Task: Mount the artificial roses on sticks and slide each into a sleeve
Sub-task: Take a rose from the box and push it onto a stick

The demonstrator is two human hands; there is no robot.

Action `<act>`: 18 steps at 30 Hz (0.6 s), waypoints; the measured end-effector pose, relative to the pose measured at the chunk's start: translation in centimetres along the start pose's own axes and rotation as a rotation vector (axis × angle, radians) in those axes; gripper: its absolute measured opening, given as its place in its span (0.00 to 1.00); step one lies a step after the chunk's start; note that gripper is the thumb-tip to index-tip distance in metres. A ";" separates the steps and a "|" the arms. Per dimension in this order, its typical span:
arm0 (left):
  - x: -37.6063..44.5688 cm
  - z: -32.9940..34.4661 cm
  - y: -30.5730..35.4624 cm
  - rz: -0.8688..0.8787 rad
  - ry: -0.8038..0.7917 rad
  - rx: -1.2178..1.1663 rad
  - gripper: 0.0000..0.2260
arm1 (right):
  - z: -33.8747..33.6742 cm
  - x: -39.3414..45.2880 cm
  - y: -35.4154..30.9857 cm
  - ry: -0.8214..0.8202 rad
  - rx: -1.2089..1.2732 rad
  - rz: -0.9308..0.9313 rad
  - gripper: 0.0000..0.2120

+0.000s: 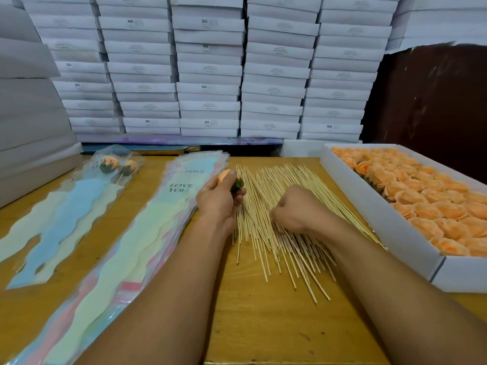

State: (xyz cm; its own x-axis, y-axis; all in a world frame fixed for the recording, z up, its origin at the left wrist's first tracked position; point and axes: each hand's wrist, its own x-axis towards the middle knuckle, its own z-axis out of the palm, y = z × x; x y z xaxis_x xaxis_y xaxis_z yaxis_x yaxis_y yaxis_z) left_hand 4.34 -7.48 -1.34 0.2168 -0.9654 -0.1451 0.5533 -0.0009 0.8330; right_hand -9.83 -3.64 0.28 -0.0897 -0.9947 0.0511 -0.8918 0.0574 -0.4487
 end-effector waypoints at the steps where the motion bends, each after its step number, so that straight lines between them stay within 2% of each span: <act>1: 0.0 0.0 0.0 -0.002 -0.001 -0.003 0.18 | -0.3 0.0 0.3 -0.014 0.070 0.021 0.11; 5: -0.1 0.0 0.0 -0.005 -0.006 -0.011 0.18 | -0.9 0.0 1.2 -0.130 0.515 0.085 0.07; 8: -0.2 0.1 0.2 -0.028 -0.024 -0.048 0.15 | -1.3 -0.2 1.5 -0.203 0.716 0.083 0.05; 11: -0.3 0.1 0.3 -0.058 -0.040 -0.087 0.13 | -1.3 -0.3 1.4 -0.249 0.738 0.084 0.06; 15: -0.3 0.2 0.4 -0.090 -0.047 -0.103 0.10 | -1.1 -0.6 1.4 -0.267 0.618 0.070 0.10; 18: -0.2 0.1 0.4 -0.095 -0.047 -0.103 0.11 | -1.1 -0.9 1.4 -0.248 0.587 0.047 0.09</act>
State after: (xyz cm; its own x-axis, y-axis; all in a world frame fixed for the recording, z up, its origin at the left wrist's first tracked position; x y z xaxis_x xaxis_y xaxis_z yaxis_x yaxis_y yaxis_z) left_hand 4.41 -7.27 -0.94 0.1225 -0.9734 -0.1937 0.6494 -0.0690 0.7573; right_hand -11.54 -2.60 0.61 0.0457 -0.9865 -0.1571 -0.4918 0.1146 -0.8631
